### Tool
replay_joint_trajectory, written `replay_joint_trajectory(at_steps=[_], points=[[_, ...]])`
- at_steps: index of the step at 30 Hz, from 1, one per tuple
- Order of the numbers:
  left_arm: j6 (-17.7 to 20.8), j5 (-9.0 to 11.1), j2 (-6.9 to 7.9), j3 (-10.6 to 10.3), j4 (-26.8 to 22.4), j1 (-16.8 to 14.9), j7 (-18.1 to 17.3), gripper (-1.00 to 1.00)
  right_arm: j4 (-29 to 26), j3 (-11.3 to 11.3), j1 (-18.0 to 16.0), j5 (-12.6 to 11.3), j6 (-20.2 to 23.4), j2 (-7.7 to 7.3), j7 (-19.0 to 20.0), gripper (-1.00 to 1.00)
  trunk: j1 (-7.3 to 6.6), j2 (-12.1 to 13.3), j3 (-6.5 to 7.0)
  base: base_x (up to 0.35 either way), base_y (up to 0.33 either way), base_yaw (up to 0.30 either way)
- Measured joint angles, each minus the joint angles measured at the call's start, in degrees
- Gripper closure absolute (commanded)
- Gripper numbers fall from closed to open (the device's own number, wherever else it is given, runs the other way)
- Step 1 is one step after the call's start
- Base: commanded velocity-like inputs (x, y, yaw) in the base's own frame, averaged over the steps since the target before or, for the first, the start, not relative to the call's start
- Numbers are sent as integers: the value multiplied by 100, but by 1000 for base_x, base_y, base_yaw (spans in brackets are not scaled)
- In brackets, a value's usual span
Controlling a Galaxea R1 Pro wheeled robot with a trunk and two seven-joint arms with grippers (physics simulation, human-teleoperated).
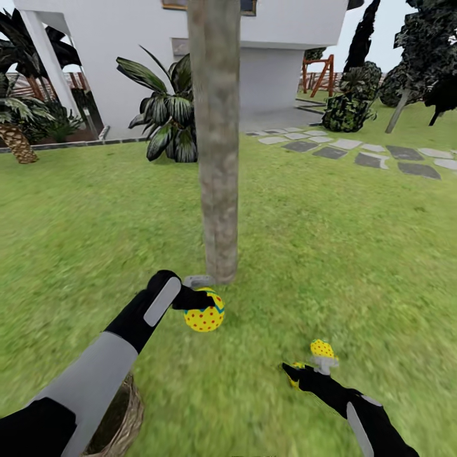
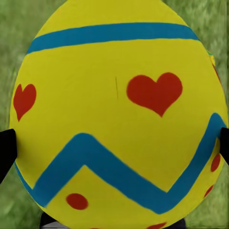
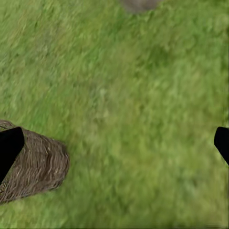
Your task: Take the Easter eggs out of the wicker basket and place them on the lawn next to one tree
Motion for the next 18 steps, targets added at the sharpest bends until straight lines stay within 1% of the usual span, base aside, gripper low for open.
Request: replay_joint_trajectory(at_steps=[2, 3, 7, 12, 14, 15, 17, 18], points=[[0, -1, -36, -2, 132, 0, 26, 100, 0, -132, 0, 0, 2, 2, 55, -100, 0, 0, 10, -78, -303, -258], [1, -4, -48, -2, 180, 0, 73, 100, 0, -158, 0, 0, 3, 0, 86, -100, 0, 0, 15, -81, -303, -258], [1, 4, -100, -2, 319, 0, 239, 100, -1, -202, 0, 0, 4, -4, 134, -100, 0, 0, 34, -95, -303, -258], [1, 8, -168, 6, 579, -3, 285, 100, -1, -229, 0, 0, 11, -5, 123, -100, 0, 0, 58, -107, -303, -258], [1, 18, -205, 8, 756, -6, 298, 100, -1, -256, 0, -1, 12, -6, 118, -100, 1, 0, 68, -124, -303, -258], [1, 27, -250, 10, 943, -7, 304, 100, -1, -348, 0, -1, 12, -6, 121, -100, 1, 1, 73, -128, -303, -258], [1, 40, -312, 11, 1156, -8, 313, 100, -1, -528, 0, 0, 12, -6, 136, -100, 1, 0, 83, -125, -303, -258], [2, 37, -322, 12, 1197, -10, 314, 100, -1, -566, 1, 0, 12, -6, 138, -100, 0, 0, 88, -116, -303, -258]])
